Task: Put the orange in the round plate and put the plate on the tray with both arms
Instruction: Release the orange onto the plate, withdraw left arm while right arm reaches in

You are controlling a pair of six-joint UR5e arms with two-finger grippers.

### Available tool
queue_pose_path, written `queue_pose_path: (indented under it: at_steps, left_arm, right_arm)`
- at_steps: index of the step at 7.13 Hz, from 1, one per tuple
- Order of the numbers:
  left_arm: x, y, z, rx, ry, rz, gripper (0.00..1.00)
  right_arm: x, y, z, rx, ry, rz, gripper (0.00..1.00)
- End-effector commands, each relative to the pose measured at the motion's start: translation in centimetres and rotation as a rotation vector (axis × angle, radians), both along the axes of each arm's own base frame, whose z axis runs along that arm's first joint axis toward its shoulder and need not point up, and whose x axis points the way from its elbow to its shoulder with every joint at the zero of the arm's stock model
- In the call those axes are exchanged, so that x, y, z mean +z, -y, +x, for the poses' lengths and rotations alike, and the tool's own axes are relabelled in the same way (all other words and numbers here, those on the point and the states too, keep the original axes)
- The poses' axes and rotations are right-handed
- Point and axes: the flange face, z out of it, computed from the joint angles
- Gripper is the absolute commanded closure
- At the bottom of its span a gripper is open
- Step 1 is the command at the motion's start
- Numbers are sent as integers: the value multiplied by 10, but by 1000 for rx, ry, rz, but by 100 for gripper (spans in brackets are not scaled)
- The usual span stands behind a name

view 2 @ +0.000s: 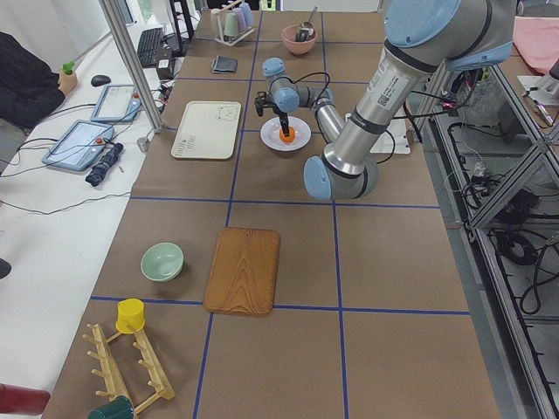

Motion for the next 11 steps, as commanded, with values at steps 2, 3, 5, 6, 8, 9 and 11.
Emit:
queue_pose_path:
  at_steps: [2, 3, 5, 6, 8, 9, 11]
  left_arm:
    - [-4, 83, -116, -98, 38, 116, 2]
    - [33, 102, -158, -76, 78, 183, 2]
    - [109, 143, -248, -48, 166, 265, 2]
    - [141, 165, -287, -25, 210, 297, 2]
    - [179, 193, -329, -37, 256, 280, 2]
    - [199, 194, -346, -59, 263, 270, 2]
    - [230, 194, -372, -101, 259, 286, 2]
  right_arm:
    - [-65, 13, -57, 17, 115, -37, 0]
    - [-106, 24, -105, 24, 125, -52, 0]
    - [-174, 30, -207, 6, 182, -98, 0]
    - [-217, 27, -266, 39, 192, -88, 0]
    - [-251, -17, -386, 98, 237, 1, 0]
    - [-258, -40, -423, 132, 287, -4, 0]
    - [-268, -79, -466, 150, 389, 17, 0]
